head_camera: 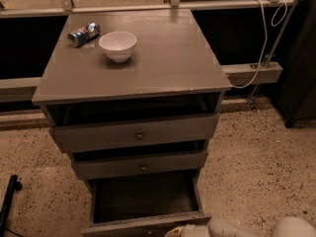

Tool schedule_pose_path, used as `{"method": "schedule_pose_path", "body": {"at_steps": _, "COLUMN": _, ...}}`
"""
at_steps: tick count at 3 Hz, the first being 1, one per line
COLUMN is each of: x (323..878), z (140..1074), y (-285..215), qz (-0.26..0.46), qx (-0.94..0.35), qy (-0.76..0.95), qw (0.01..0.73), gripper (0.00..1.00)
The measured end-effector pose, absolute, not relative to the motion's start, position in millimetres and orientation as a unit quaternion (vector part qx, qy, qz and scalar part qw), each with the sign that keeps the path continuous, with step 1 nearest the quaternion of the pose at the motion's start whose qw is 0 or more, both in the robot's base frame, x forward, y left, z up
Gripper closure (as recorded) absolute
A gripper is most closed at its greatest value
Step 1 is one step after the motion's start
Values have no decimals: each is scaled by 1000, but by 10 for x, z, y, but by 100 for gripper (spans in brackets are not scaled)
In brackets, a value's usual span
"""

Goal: Close bottom drawer

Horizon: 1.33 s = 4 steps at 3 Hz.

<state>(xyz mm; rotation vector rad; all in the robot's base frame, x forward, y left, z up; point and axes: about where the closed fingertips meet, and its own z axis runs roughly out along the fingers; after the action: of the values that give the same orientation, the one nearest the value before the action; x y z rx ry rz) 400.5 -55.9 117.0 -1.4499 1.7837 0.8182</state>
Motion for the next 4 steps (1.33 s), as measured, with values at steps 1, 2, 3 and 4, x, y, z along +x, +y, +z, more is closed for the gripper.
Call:
{"method": "schedule_pose_path", "body": {"at_steps": 1, "x": 4004, "z": 1170, "y": -559, "qz": 315, "qx": -558, "qy": 687, "qw": 344, "gripper": 100}}
{"method": "schedule_pose_path", "body": {"at_steps": 2, "x": 4038, "z": 1089, "y": -486, "qz": 320, "qx": -572, "qy": 678, "qw": 332, "gripper": 100}}
{"method": "schedule_pose_path", "body": {"at_steps": 3, "x": 4230, "z": 971, "y": -417, "qz": 306, "qx": -584, "qy": 676, "qw": 328, "gripper": 100}}
{"method": "schedule_pose_path", "body": {"at_steps": 4, "x": 4440, "z": 1002, "y": -437, "qz": 286, "qx": -598, "qy": 672, "qw": 330, "gripper": 100}}
